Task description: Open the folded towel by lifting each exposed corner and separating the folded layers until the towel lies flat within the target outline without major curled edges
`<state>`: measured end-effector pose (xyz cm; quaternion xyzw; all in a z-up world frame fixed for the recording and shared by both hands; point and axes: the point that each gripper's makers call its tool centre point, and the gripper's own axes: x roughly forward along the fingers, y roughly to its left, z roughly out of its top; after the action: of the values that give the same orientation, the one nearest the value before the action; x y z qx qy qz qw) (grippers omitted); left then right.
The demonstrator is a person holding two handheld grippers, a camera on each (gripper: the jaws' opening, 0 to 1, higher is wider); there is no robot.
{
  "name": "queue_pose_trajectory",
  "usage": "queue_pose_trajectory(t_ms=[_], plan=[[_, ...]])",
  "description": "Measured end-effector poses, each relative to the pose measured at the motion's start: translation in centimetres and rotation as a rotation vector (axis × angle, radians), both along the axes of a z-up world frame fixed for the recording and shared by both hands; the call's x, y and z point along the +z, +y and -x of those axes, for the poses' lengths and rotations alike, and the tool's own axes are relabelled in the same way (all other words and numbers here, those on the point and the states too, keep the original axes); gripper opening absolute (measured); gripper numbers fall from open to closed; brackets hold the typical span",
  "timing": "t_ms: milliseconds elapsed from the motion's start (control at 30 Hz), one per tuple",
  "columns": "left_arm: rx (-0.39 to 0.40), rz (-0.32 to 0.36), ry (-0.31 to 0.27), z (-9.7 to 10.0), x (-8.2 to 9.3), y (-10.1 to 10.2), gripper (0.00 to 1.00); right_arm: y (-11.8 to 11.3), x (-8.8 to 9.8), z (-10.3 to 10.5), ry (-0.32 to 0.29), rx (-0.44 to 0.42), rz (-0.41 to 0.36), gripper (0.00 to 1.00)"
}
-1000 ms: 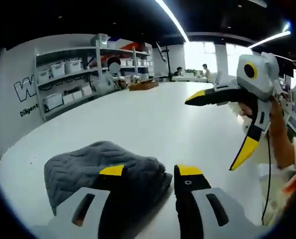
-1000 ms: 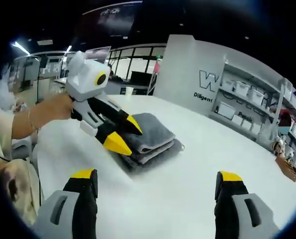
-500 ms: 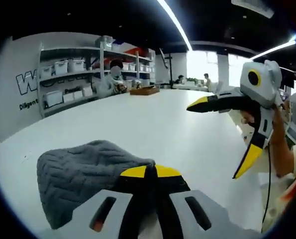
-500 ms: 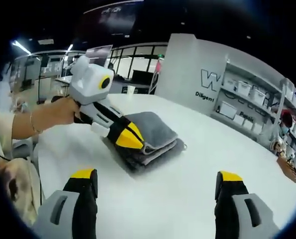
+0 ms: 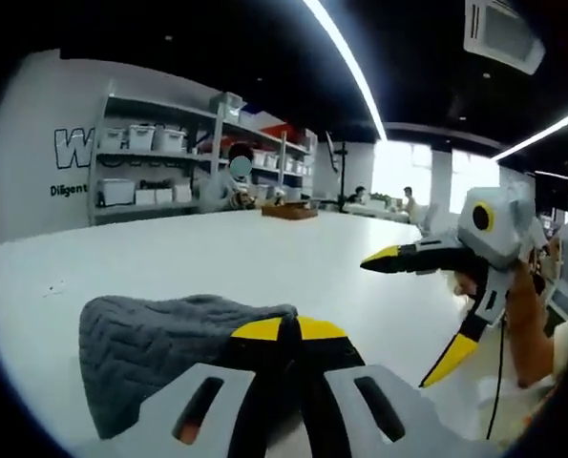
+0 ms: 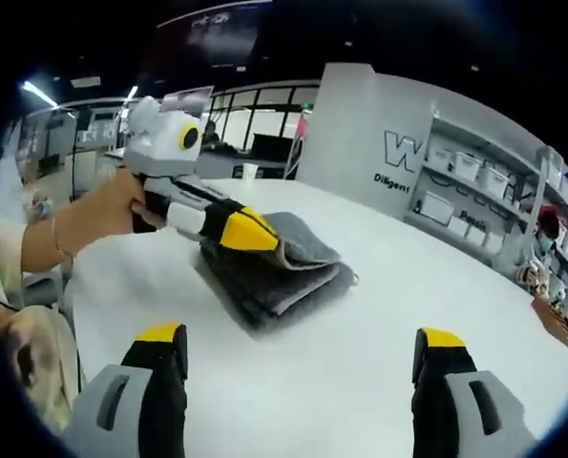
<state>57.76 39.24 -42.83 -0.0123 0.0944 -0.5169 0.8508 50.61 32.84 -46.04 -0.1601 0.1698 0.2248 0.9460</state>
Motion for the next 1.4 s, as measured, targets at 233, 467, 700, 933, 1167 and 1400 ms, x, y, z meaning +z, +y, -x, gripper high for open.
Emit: queue_pose_trajectory(t_ms=[233, 467, 700, 933, 1167, 1400], plan=[[0.070, 0.132, 0.039, -0.7, 2.1, 1.6, 0.02, -0.1, 0.1, 0.0, -0.003, -0.002, -0.003, 0.99], [0.161, 0.252, 0.054, -2.6, 4.2, 4.3, 0.02, -0.1, -0.1, 0.0, 0.003, -0.004, 0.000, 0.99], [0.278, 0.357, 0.071, -4.6, 5.2, 8.7, 0.02, 0.0, -0.3, 0.1, 0.010, -0.002, 0.005, 0.99], [0.373, 0.438, 0.076, -6.0, 5.8, 12.8, 0.02, 0.2, -0.4, 0.1, 0.013, 0.003, 0.013, 0.99], [0.489, 0.472, 0.074, -6.9, 5.4, 17.0, 0.02, 0.6, -0.8, 0.1, 0.029, 0.010, 0.027, 0.99], [0.584, 0.545, 0.085, -7.3, 5.1, 20.8, 0.02, 1.3, -1.1, 0.1, 0.035, 0.027, 0.040, 0.99]])
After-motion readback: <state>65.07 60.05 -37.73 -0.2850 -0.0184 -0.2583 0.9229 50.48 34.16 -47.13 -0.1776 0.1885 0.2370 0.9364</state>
